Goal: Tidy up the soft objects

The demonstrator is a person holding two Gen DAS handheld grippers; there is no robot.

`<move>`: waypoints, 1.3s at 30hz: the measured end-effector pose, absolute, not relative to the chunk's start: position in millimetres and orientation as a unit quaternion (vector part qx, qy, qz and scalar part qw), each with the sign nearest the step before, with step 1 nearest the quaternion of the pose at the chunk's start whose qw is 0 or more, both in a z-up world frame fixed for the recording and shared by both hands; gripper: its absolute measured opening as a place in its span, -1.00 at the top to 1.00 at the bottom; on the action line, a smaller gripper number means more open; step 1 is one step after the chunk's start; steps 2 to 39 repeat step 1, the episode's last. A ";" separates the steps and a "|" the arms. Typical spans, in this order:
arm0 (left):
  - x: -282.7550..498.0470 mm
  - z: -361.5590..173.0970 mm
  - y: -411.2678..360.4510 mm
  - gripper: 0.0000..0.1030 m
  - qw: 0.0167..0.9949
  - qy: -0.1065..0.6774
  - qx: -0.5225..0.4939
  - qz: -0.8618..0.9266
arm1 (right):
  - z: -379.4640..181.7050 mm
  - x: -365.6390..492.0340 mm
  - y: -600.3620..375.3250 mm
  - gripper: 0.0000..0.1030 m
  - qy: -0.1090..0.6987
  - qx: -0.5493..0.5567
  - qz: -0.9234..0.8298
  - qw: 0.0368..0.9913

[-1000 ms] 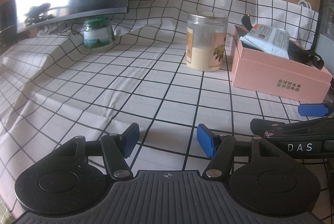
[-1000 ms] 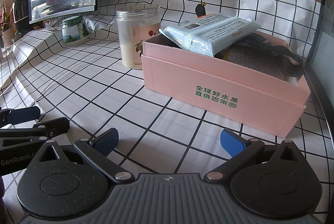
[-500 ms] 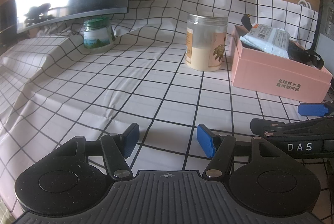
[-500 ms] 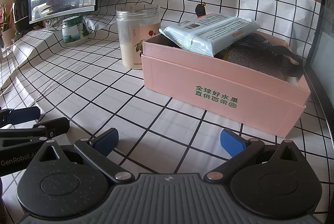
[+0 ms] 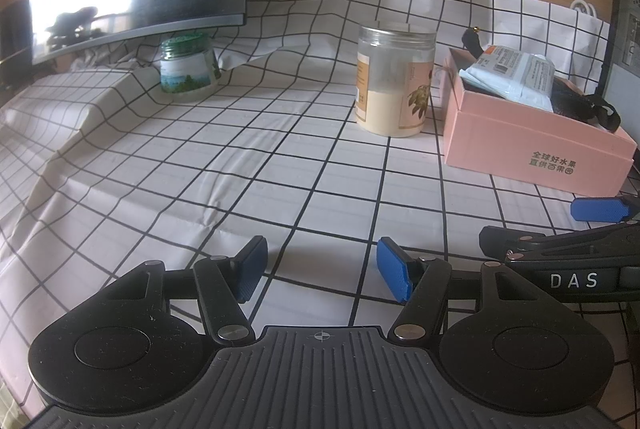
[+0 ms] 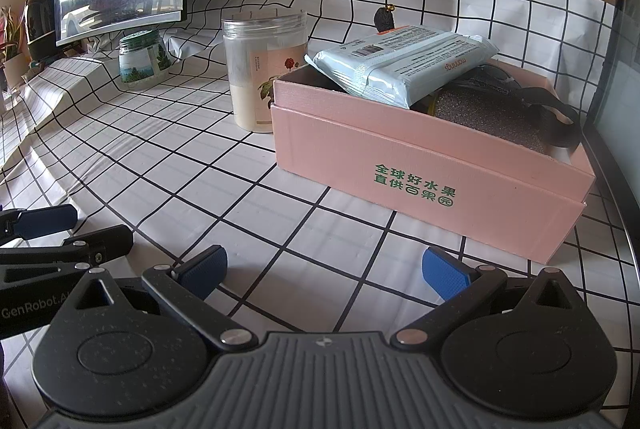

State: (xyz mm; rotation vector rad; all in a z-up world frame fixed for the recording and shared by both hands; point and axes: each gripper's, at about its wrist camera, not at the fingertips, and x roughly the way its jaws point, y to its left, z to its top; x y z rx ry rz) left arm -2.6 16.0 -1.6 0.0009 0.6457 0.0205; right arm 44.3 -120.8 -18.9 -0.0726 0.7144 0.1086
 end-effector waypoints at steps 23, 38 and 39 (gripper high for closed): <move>-2.9 -1.6 16.6 -0.25 0.948 0.317 0.001 0.009 | -18.9 44.3 -120.8 -1.00 0.349 -0.036 0.053 0.935; -2.9 -1.6 16.6 -0.25 0.948 0.317 0.001 0.009 | -18.9 44.3 -120.8 -1.00 0.349 -0.036 0.053 0.935; -2.9 -1.6 16.6 -0.25 0.948 0.317 0.001 0.009 | -18.9 44.3 -120.8 -1.00 0.349 -0.036 0.053 0.935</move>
